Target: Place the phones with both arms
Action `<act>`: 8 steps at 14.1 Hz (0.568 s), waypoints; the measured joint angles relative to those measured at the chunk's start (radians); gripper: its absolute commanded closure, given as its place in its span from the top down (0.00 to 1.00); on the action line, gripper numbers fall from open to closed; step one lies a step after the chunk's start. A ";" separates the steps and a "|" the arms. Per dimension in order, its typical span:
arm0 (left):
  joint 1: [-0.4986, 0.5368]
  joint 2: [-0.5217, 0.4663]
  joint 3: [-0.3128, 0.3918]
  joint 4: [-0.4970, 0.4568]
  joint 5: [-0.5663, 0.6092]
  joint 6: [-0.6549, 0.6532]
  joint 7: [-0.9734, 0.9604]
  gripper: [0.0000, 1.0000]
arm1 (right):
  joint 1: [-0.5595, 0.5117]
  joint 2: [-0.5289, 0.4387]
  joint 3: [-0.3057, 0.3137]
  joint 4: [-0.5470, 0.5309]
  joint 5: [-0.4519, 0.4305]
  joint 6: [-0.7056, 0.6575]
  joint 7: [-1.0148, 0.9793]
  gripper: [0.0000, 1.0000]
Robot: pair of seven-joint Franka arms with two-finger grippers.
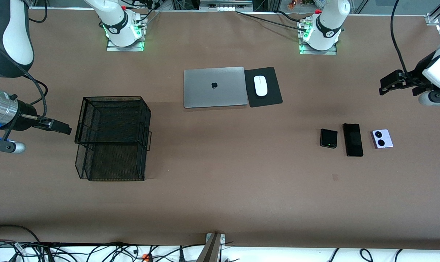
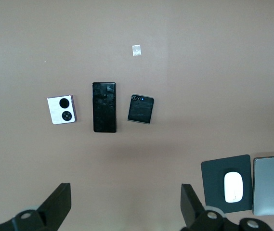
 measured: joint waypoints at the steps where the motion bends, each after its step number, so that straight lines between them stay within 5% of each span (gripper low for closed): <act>1: 0.000 -0.005 0.000 -0.009 0.000 0.004 0.000 1.00 | 0.000 0.000 0.000 0.000 0.000 0.001 0.000 1.00; 8: -0.003 -0.010 -0.001 -0.011 -0.003 0.012 -0.012 1.00 | 0.000 0.000 -0.002 0.000 0.000 0.002 0.000 1.00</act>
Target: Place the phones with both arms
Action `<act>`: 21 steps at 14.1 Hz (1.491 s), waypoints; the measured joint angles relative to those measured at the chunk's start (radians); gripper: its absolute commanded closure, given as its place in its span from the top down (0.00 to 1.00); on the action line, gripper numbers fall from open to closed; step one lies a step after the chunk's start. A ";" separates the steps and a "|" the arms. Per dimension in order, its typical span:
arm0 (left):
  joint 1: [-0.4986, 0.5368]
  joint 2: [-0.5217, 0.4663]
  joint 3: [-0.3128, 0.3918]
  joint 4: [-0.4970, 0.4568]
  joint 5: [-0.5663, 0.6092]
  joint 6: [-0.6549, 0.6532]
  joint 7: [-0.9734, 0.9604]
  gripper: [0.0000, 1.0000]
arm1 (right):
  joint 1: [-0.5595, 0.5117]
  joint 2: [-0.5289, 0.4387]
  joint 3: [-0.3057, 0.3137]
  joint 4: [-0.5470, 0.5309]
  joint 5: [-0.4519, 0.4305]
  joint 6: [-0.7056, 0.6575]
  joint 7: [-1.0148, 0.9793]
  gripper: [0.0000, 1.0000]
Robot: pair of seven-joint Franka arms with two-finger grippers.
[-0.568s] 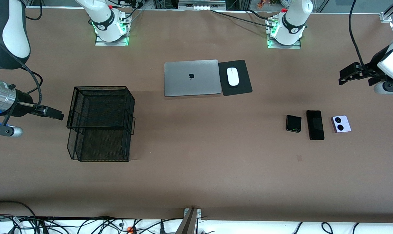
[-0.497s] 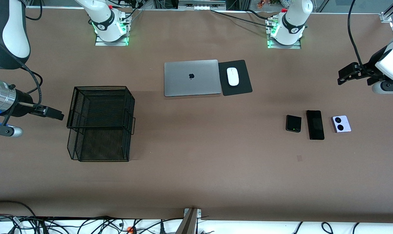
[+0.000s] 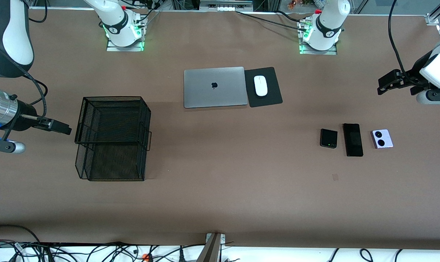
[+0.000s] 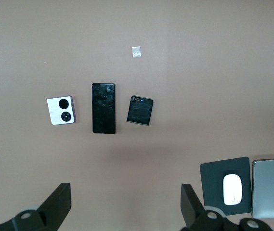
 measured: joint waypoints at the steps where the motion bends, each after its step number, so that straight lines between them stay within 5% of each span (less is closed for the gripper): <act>1: 0.000 0.000 0.000 0.000 -0.008 0.000 -0.001 1.00 | 0.000 0.000 0.000 0.000 0.000 0.000 0.000 1.00; 13: -0.004 0.043 0.001 -0.033 -0.027 0.014 -0.007 1.00 | 0.000 0.000 -0.001 0.000 0.000 0.000 0.000 1.00; 21: -0.014 0.221 0.000 -0.185 -0.013 0.322 0.011 1.00 | 0.000 0.000 -0.002 0.000 0.000 0.000 0.000 1.00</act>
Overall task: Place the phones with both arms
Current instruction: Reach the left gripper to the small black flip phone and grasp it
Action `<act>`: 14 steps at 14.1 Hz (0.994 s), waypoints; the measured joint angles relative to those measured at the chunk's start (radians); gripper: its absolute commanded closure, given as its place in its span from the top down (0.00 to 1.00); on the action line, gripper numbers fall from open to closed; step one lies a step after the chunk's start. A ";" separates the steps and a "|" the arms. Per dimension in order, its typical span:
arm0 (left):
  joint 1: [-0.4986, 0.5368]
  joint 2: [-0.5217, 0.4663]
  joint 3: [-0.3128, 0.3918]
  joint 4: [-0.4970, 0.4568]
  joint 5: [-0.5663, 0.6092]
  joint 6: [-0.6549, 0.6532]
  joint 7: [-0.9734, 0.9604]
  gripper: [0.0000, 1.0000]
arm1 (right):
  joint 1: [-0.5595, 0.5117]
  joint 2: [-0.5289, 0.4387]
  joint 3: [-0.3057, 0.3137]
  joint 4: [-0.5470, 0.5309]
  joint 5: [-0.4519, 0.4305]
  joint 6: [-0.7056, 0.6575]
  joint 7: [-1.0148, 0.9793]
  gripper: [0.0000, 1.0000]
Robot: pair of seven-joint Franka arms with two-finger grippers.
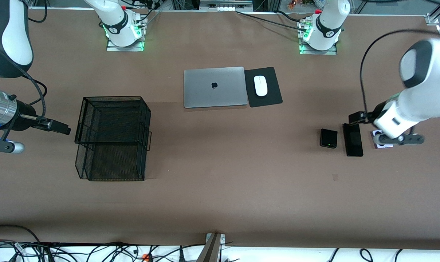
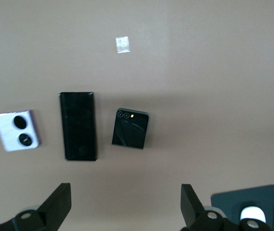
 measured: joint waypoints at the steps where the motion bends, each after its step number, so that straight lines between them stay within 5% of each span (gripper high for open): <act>1: -0.007 0.035 -0.001 -0.006 0.000 0.033 0.020 1.00 | 0.000 0.000 0.000 0.000 0.000 0.000 0.000 1.00; 5: -0.014 0.139 0.001 -0.065 0.001 0.217 0.119 1.00 | 0.000 0.000 0.000 0.000 0.000 0.000 0.000 1.00; 14: -0.007 0.193 0.003 -0.348 0.005 0.681 0.171 1.00 | 0.000 0.000 0.000 0.000 0.000 0.000 0.000 1.00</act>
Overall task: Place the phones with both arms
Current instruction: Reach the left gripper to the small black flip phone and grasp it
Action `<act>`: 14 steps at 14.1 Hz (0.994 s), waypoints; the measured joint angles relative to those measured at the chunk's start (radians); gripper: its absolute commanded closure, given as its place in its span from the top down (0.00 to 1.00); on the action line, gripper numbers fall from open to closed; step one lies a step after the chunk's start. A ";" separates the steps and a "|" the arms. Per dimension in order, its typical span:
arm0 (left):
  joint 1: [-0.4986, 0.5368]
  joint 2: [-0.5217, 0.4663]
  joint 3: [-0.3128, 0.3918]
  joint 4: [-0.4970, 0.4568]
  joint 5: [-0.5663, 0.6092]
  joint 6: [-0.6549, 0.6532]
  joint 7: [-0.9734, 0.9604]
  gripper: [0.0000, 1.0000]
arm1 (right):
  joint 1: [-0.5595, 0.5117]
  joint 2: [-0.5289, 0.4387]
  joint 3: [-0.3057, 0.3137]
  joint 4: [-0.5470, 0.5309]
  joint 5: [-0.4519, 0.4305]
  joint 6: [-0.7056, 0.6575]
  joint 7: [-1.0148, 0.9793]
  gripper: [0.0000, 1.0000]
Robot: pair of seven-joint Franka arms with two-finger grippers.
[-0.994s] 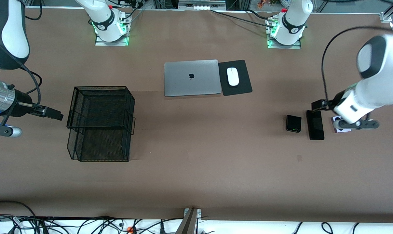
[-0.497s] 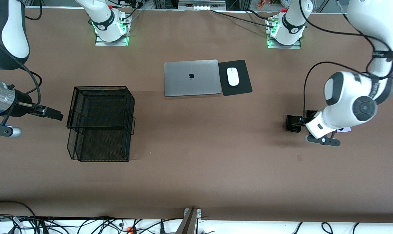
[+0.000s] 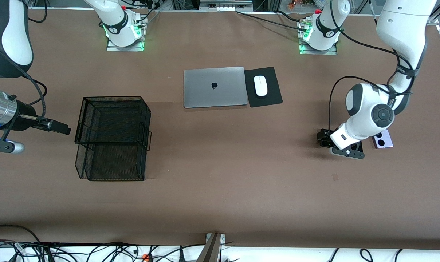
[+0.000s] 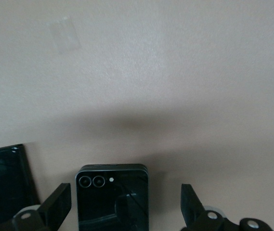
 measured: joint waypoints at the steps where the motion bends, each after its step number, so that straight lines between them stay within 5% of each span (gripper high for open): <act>1: 0.001 0.001 0.000 -0.020 0.015 0.031 0.000 1.00 | 0.000 0.000 0.000 0.000 0.000 0.000 0.000 1.00; 14: 0.030 0.002 0.001 -0.161 0.036 0.212 0.001 1.00 | 0.000 0.000 0.000 0.000 0.000 0.000 0.000 1.00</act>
